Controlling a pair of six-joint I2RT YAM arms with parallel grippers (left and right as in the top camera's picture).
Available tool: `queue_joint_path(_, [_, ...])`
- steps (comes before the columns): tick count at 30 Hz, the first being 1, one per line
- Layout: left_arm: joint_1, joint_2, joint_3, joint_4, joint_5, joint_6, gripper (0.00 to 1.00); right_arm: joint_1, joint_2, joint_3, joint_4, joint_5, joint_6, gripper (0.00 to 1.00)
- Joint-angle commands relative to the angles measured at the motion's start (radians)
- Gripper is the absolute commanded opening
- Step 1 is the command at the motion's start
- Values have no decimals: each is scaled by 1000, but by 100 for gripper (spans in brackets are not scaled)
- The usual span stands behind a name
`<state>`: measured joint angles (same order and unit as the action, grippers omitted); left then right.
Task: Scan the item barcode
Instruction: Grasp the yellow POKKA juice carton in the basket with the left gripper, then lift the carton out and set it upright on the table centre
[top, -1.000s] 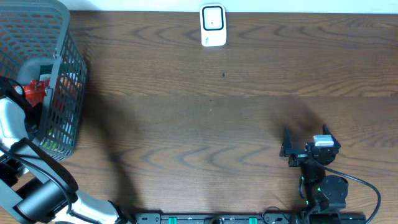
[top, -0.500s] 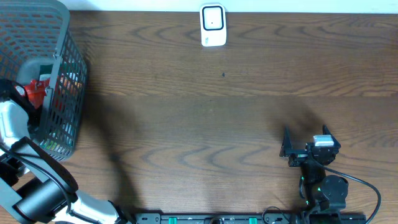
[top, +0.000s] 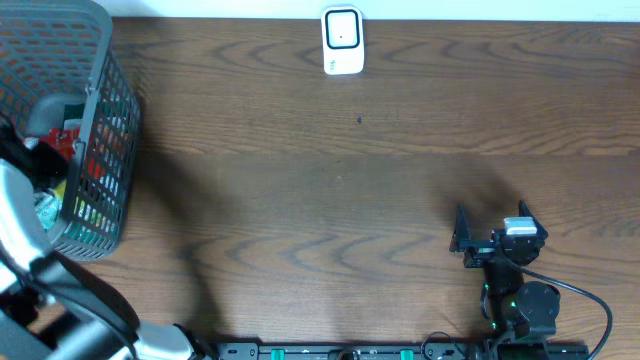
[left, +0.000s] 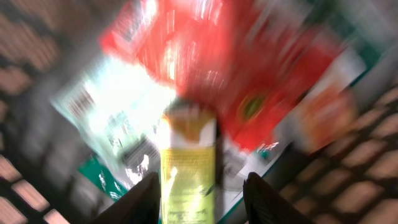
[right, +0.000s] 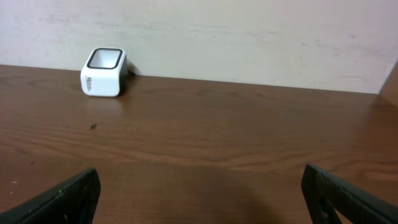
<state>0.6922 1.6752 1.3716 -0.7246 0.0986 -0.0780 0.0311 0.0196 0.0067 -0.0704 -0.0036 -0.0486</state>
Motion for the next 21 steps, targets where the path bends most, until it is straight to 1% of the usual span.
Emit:
queue_joint_path(1, [5,-110,36,50,2,-2,45,-4,0,-1,-3,6,-9,99])
queue_joint_path(3, [5,-167,36,68,2,-6,45,-4,0,-1,-3,6,-9,99])
queue_joint_path(4, [5,-189,36,63,2,-5,56,-4,0,-1,-3,6,-9,99])
queue_joint_path(5, [5,-194,36,48,2,-5,63,-4,0,-1,-3,6,-9,99])
queue_joint_path(6, [5,-192,35,33,2,-6,66,-4,0,-1,-3,6,-9,99])
queue_joint_path(7, [5,-180,30,14,2,-6,71,-4,0,-1,-3,6,-9,99])
queue_joint_path(8, [5,-163,19,4,2,-6,79,-4,0,-1,-3,6,-9,99])
queue_joint_path(9, [5,-140,4,0,2,-6,93,-4,0,-1,-3,6,-9,99])
queue_joint_path(10, [5,-124,-4,0,2,-5,96,-4,0,-1,-3,6,-9,99])
queue_joint_path(12, [5,-53,-27,-2,2,-5,98,-4,0,-1,-3,6,-9,99])
queue_joint_path(15, [5,76,-27,-43,2,-1,98,-4,0,-1,-3,6,-9,99])
queue_joint_path(17, [5,122,-27,-57,2,-1,99,-4,0,-1,-3,6,-9,99])
queue_joint_path(18, [5,155,-27,-65,2,-2,95,-4,0,-1,-3,6,-9,99])
queue_joint_path(19, [5,177,-27,-71,1,-1,94,-4,0,-1,-3,6,-9,99])
queue_joint_path(21, [5,214,-27,-79,1,-1,88,-4,0,-1,-3,6,-9,99])
